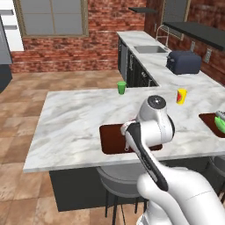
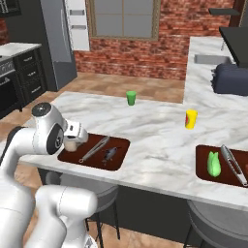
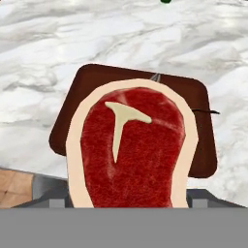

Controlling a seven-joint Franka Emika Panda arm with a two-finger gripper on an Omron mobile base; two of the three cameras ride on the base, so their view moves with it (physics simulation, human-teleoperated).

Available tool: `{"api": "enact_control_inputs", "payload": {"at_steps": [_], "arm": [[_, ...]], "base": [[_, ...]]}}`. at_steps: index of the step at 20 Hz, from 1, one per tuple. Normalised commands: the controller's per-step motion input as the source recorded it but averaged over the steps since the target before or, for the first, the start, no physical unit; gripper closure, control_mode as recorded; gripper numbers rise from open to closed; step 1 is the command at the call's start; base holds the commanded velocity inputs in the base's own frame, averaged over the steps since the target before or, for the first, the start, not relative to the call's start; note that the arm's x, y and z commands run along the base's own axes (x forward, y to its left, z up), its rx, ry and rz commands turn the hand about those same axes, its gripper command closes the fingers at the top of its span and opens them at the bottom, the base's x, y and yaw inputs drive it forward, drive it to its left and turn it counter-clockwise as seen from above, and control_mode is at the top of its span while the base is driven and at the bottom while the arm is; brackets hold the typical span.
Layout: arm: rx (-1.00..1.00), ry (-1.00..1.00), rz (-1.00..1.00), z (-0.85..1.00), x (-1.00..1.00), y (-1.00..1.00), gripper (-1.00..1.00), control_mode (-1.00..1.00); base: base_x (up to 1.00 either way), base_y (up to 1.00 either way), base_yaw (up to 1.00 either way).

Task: Gather the sweet potato and corn from the fridge and place them on a tray on the dining counter. Then gather the fish and steak from the fridge and place them on the other tray.

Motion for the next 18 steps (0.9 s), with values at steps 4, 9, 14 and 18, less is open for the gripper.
{"api": "enact_control_inputs", "payload": {"at_steps": [4, 9, 14, 18], "arm": [[0.0, 0.08, 0.0, -0.11, 0.56, 0.05, 1.0, -1.0], [0.0, 0.05, -0.01, -0.16, 0.55, 0.19, 1.0, -1.0], [0.0, 0.04, -0.02, -0.26, 0.49, 0.2, 1.0, -1.0], [0.0, 0.02, -0.02, -0.34, 0.42, 0.18, 1.0, -1.0]], "base": [[0.0, 0.0, 0.0], [0.0, 0.0, 0.0], [0.0, 0.0, 0.0], [0.0, 0.0, 0.0]]}}
